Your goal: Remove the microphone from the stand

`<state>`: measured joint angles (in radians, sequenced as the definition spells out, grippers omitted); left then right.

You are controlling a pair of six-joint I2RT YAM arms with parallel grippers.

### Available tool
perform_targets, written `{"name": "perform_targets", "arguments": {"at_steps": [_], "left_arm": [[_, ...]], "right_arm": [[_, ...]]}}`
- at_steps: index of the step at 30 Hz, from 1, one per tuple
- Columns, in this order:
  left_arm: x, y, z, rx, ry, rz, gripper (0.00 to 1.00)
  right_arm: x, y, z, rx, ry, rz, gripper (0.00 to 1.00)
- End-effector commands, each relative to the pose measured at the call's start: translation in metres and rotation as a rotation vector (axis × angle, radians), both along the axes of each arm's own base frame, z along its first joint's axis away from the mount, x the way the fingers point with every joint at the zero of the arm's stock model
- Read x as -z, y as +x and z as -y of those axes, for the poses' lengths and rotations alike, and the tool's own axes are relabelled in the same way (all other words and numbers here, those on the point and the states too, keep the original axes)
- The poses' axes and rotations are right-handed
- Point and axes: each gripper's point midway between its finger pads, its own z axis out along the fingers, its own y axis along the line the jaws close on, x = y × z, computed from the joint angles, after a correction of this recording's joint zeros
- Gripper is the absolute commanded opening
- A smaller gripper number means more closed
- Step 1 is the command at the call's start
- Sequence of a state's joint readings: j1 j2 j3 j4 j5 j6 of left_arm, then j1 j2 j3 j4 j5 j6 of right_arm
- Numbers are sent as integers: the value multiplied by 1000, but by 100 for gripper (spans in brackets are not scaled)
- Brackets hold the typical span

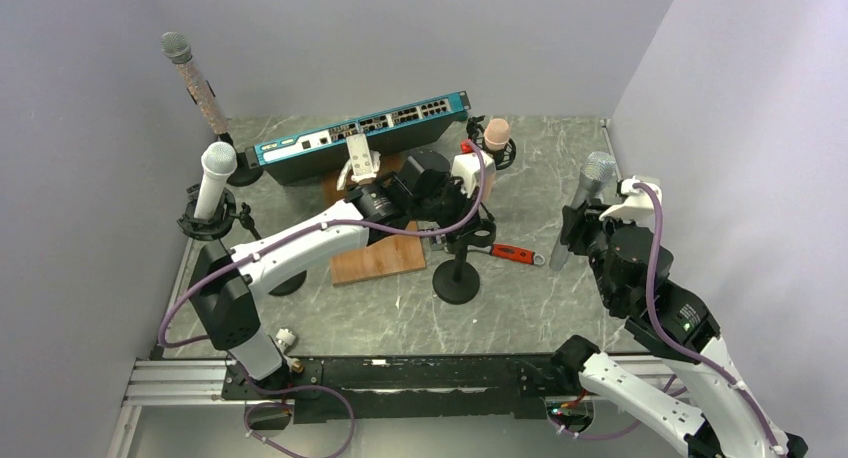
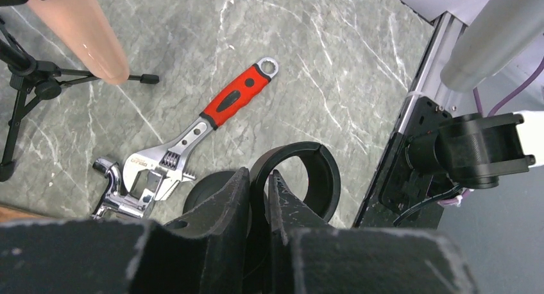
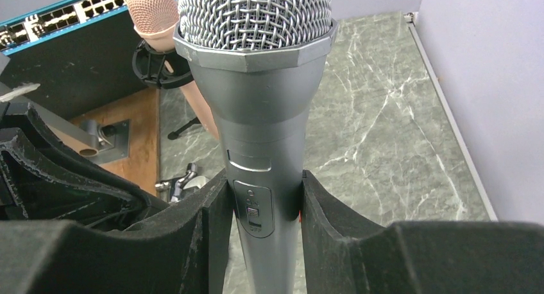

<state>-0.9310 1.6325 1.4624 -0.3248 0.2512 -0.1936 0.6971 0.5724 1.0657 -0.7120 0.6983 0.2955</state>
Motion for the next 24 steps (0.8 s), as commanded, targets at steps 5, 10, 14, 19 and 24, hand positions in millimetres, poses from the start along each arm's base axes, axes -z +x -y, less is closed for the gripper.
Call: {"name": "perform_targets", "arguments": {"at_steps": [5,10,14,19,24], "left_arm": [[20,0,-8,-37,84,-59,48],[-44,-4,-21,-46,15,11,79],[-116,-16,-36,-18,-45,85,86],[-178,-35,-74,-25,-113,218,98],[-170,-41,-110,-80,-113,335,99]], "right_arm": [[9,5,-6,-3,4,-15,0],[27,11,-7,17,-38,-58,0],[53,17,-6,58,-89,-117,0],[84,23,4,165,-170,-206,0],[106,39,20,288,-230,-318,0]]}}
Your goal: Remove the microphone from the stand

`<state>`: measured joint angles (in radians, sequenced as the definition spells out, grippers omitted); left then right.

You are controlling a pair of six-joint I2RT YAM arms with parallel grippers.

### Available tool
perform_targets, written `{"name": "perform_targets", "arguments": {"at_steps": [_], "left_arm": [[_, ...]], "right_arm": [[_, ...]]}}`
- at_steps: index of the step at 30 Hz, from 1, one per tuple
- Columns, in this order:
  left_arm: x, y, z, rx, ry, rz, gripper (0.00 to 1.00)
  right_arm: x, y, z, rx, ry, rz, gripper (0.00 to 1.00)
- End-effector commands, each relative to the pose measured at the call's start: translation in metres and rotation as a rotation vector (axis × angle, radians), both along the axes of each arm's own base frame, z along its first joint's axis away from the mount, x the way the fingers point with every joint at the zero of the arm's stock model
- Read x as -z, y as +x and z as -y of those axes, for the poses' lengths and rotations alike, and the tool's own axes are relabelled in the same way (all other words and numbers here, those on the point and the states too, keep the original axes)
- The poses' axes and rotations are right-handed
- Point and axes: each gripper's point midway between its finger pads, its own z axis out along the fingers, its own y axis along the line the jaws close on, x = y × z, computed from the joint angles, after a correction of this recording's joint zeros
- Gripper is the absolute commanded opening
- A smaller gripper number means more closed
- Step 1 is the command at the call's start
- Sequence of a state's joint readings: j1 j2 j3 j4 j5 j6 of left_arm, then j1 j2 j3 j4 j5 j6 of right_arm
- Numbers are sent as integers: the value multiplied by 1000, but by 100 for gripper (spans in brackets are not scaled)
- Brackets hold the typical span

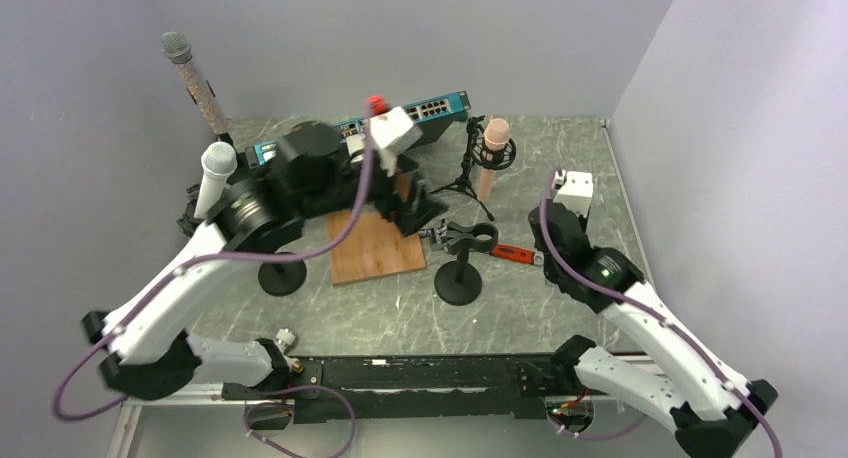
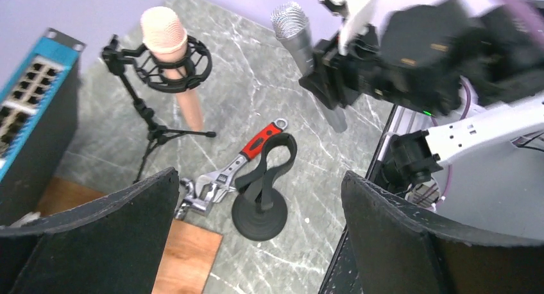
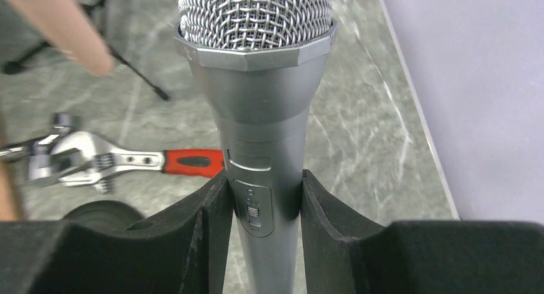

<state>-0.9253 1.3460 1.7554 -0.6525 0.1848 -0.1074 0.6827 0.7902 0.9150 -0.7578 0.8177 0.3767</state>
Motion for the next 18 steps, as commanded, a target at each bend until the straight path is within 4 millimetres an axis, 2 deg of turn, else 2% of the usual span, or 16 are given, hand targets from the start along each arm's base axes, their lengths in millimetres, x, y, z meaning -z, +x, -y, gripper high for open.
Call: {"name": "perform_targets", "arguments": {"at_steps": [1,4,10,15,18], "left_arm": [[14,2,-35,-85,38,112,99],[22,8,-53,-172,35,143,99],[21,0,-77,-195,44,204,99],[12,-4,-89,-220,-5,250,98],[6,-10,-92,-212,-53,269,97]], "right_arm": [[10,17,24,148,-21,-55,0],[25,37,36,141,61,-108,0],[45,82,56,237,228,-184,0],[69,143,50,386,558,-164,0],[83,180,53,519,686,-158,0]]}}
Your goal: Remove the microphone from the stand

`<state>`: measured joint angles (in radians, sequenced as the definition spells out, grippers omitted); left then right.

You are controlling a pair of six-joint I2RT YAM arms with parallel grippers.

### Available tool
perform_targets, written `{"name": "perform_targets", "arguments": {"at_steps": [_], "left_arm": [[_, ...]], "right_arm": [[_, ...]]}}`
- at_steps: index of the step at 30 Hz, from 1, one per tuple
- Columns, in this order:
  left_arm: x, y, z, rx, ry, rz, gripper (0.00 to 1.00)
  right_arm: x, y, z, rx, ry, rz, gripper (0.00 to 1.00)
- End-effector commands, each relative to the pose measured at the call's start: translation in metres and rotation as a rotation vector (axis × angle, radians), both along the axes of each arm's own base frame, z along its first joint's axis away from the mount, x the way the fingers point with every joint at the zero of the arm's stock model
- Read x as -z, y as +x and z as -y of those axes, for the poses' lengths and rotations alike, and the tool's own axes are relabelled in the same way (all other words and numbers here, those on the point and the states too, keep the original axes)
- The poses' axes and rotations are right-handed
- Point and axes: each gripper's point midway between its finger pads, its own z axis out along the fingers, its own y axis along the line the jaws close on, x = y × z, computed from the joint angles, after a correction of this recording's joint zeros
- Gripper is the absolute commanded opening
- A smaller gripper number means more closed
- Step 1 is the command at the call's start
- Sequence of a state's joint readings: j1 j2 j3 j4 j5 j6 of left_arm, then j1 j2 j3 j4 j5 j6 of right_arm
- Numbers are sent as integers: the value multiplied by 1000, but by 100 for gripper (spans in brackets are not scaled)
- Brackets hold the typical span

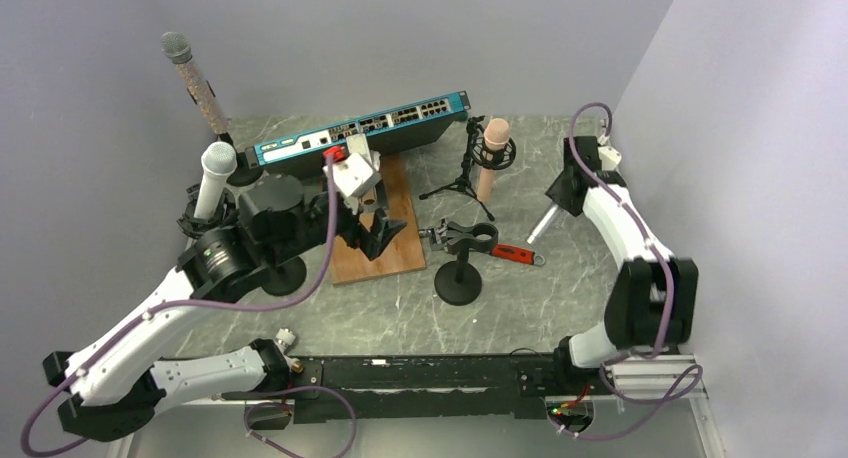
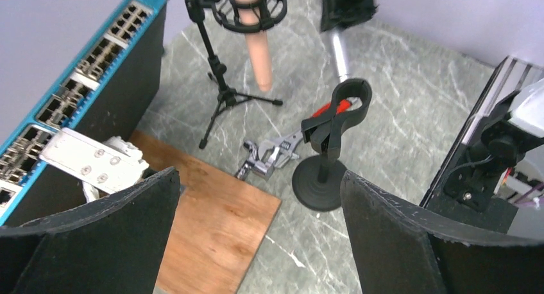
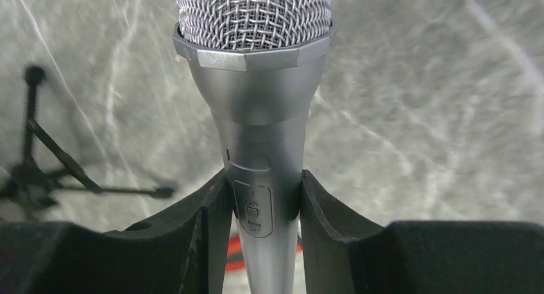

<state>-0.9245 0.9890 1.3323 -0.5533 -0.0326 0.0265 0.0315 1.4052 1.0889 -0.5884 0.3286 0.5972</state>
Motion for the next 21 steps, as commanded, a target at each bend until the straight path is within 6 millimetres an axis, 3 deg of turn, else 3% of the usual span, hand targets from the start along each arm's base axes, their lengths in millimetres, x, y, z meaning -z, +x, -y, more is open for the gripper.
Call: {"name": "perform_targets", "arguments": {"at_steps": [1,3,7,11,17,21], "left_arm": [[-39,-3,-12,-15,-130,117,97],[-43,-5,-15,-20,-159,122,97],[-49,-9,-17,2,-212,138,97],[-45,-5,-14,9,-249,98,96],[-39,1,-13,14,-259,76,95],[-33,7,-10,7,-246,63,94]], "right_arm": [[-7,72,1,276,262,143,0],[10,86,14,453,307,83,0],[49,122,16,649,446,6,0],[67,149,24,782,518,10,0],[101,149,61,966,500,-21,0],[120,143,69,987,503,-52,0]]}}
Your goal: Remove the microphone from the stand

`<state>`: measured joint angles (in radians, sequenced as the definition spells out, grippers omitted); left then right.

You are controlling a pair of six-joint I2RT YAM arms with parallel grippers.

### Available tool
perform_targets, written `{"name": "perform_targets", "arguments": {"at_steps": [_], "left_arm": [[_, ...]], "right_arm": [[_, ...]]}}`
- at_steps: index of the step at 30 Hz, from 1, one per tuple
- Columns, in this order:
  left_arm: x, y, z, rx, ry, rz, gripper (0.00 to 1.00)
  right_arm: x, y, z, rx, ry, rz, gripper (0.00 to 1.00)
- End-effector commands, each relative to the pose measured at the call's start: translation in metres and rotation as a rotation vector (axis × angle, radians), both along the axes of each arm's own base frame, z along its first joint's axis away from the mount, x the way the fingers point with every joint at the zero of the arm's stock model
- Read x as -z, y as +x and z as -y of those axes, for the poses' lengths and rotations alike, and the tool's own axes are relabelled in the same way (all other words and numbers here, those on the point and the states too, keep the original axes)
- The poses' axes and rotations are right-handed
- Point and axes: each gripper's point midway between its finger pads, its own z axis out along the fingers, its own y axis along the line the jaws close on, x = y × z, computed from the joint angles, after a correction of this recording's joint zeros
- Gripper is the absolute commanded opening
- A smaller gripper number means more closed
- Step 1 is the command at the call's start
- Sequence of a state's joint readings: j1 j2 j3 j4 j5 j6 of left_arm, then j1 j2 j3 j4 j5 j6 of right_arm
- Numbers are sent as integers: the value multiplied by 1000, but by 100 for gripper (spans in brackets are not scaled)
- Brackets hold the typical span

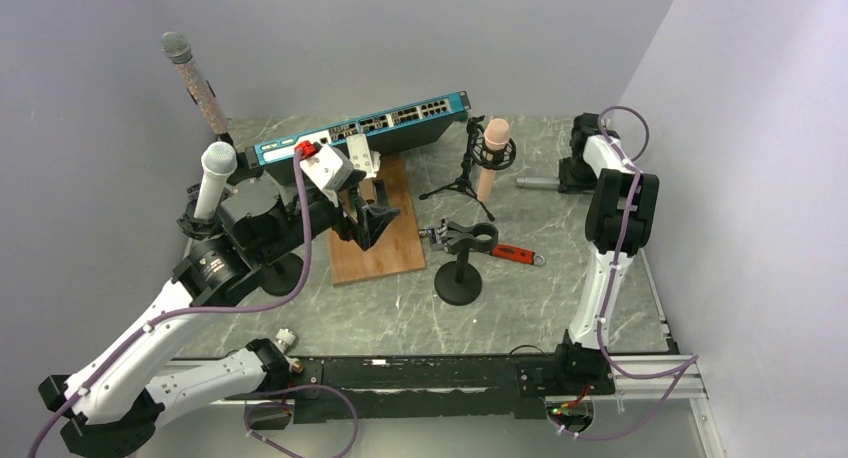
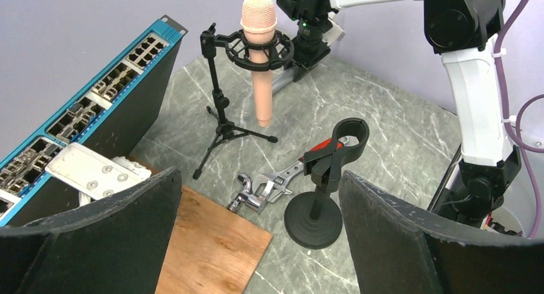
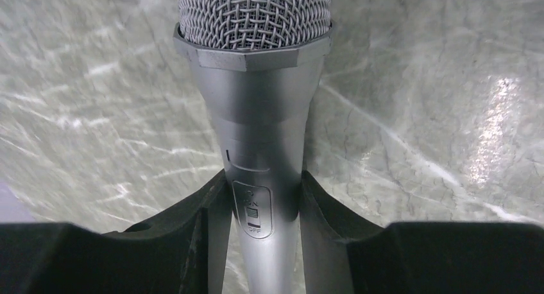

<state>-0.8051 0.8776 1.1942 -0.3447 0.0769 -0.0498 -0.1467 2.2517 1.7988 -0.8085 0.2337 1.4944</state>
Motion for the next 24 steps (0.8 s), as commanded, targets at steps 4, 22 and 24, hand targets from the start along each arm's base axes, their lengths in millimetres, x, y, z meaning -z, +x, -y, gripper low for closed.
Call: {"name": "perform_targets", "arguments": {"at_steps": [4,22,24], "left_arm": [[-14,-1,6,40,-67,5,94],[-7,4,12,63,-77,-38,93],[-7,4,13,67,-82,-40,93]], "right_arm": [[16,-6,14,77,48,-47,7],[32,-23,18,27,-3,-90,55],[33,-24,17,10,0,-83,64]]}}
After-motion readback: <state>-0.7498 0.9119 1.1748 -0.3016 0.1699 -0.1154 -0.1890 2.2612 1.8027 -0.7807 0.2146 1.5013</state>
